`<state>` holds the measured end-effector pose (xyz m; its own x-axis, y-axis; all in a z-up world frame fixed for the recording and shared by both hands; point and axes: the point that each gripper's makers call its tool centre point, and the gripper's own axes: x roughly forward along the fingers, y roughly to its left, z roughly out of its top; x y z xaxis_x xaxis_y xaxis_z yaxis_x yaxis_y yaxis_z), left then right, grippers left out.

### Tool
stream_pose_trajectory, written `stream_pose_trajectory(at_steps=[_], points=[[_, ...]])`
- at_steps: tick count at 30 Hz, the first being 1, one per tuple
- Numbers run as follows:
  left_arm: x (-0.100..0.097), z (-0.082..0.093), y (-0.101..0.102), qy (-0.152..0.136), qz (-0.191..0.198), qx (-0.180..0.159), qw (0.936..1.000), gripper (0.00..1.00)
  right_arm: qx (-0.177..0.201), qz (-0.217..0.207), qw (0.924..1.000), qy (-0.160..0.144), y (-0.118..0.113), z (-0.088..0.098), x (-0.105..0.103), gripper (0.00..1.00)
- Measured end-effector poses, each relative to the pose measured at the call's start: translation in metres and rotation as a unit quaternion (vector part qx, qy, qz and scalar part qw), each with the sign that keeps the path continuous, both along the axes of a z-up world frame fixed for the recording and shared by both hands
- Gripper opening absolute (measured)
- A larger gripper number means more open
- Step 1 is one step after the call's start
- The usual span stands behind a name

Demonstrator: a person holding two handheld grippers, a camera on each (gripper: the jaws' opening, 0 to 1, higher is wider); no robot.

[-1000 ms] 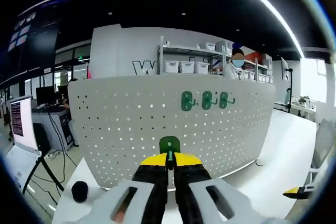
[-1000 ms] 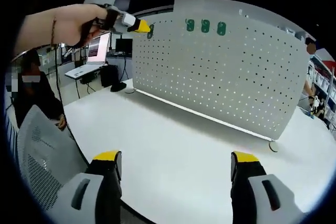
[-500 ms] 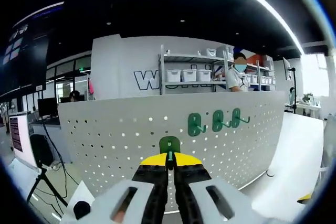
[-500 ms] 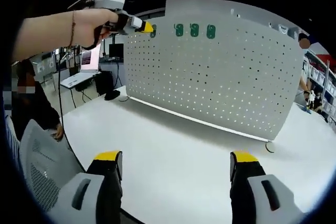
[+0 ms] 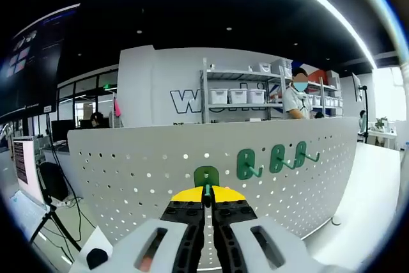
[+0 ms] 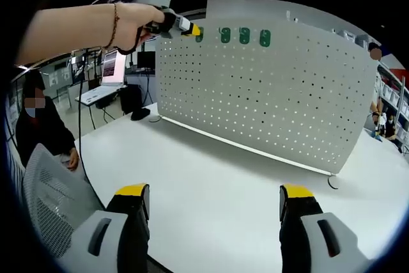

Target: Insert the hook assembly into the mounting plate slot until the hook locks in place.

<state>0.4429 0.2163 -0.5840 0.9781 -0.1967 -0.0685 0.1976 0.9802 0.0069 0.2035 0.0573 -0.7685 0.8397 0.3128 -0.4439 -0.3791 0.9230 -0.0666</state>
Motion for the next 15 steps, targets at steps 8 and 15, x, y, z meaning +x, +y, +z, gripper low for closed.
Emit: stream_pose_trajectory(at_steps=[8,15], points=[[0.015,0.007,-0.003,-0.003,0.005,0.012,0.9999,0.02,0.008,-0.005,0.9999,0.006,-0.002,-0.004,0.003,0.79],[0.023,0.006,-0.008,0.001,0.006,0.015,0.9999,0.02,0.013,-0.01,0.9998,0.011,-0.005,-0.007,0.003,0.78]])
